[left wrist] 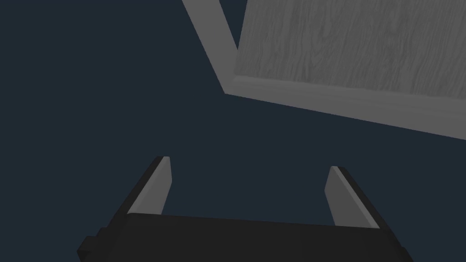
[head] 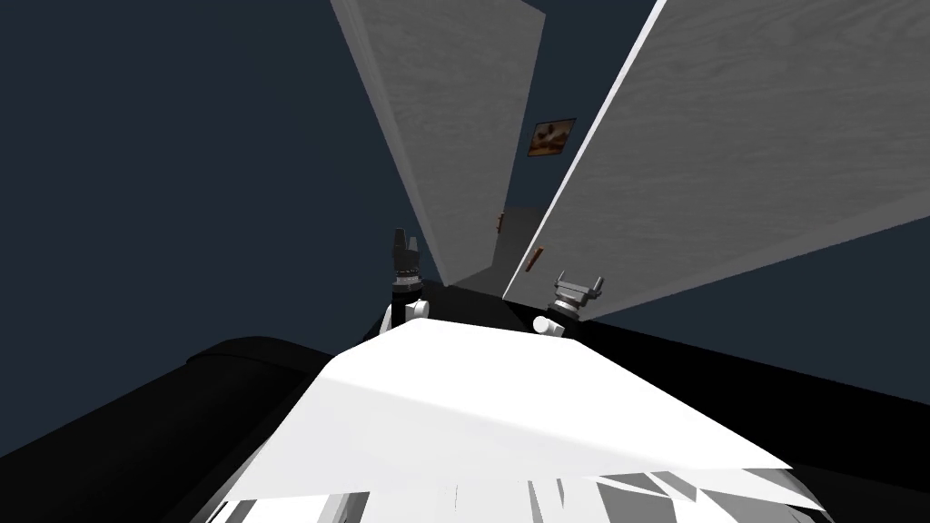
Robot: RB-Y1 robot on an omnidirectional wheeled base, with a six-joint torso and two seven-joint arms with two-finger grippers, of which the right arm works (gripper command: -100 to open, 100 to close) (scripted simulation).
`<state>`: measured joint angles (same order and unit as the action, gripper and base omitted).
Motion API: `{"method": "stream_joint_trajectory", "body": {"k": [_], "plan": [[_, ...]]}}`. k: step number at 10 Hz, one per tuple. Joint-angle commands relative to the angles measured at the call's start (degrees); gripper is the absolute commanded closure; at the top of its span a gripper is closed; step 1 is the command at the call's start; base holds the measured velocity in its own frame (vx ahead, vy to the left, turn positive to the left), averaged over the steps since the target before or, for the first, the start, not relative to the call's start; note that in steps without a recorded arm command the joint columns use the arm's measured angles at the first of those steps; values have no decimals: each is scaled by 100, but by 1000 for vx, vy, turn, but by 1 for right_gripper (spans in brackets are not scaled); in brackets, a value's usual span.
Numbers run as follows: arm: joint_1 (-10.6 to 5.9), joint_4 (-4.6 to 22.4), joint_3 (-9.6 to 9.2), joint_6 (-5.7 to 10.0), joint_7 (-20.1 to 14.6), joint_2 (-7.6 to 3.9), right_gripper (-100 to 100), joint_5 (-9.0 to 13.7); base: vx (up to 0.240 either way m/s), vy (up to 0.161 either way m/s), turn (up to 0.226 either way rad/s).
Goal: Push the door open
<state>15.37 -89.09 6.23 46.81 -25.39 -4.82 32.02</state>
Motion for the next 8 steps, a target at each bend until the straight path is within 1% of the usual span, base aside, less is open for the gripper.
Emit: {"method": "stream_joint_trajectory", "body": {"k": [1,5,8], "plan": [[-4,147,34,58,-170,-3,-100,116,-4,-104,174],[-138,603,120,190,-510,33,-100,381,-7,-102,225],[-238,941,184,288,-762,63,-100,577,-16,-98,195]]}}
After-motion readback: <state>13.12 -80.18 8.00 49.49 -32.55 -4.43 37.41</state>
